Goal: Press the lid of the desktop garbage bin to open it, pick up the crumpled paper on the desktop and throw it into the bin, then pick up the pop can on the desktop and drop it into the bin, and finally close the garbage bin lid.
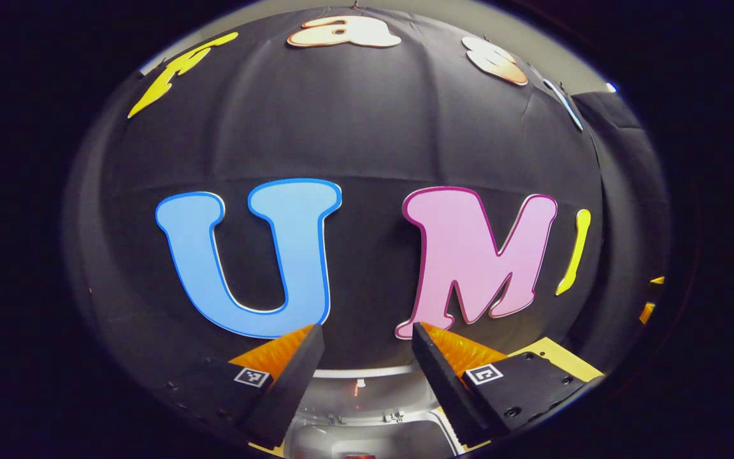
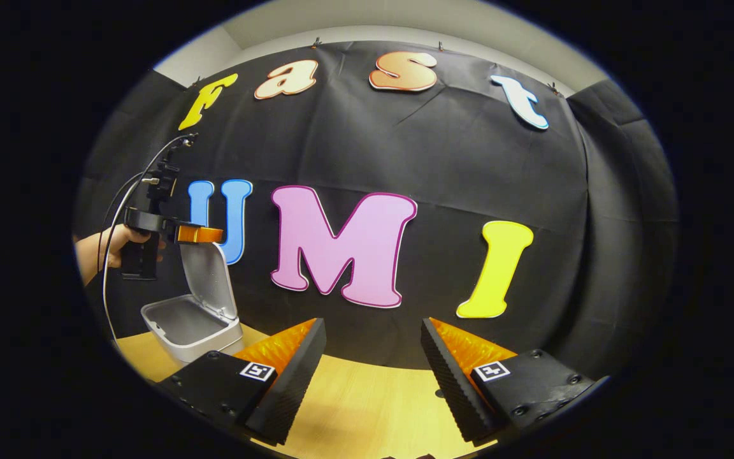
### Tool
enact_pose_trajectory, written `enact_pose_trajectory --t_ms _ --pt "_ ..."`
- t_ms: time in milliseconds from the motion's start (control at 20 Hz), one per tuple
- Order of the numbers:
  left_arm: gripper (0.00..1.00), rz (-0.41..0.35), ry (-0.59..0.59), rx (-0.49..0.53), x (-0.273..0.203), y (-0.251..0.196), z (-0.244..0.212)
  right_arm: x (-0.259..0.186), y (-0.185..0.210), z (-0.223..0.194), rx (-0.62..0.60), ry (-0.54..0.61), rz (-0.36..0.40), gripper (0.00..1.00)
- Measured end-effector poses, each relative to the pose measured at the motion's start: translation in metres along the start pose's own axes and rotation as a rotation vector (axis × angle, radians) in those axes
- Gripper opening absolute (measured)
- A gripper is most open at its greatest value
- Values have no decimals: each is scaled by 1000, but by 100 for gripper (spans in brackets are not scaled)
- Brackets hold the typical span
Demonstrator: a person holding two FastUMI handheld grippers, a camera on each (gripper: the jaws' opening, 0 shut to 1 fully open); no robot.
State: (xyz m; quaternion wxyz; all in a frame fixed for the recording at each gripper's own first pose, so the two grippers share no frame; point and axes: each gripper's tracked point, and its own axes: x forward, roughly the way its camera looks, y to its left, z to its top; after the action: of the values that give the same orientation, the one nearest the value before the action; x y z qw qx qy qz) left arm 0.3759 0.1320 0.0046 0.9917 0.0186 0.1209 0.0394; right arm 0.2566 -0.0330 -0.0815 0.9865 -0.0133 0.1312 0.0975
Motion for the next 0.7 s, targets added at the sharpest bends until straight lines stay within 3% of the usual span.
enact_pose_trajectory --t_ms 300,700 --pt "97 -12 72 -2 -52 -1 -24 -10 15 -5 24 4 12 96" --pt "97 32 77 -10 -117 -9 -98 -32 32 -19 13 26 13 96"
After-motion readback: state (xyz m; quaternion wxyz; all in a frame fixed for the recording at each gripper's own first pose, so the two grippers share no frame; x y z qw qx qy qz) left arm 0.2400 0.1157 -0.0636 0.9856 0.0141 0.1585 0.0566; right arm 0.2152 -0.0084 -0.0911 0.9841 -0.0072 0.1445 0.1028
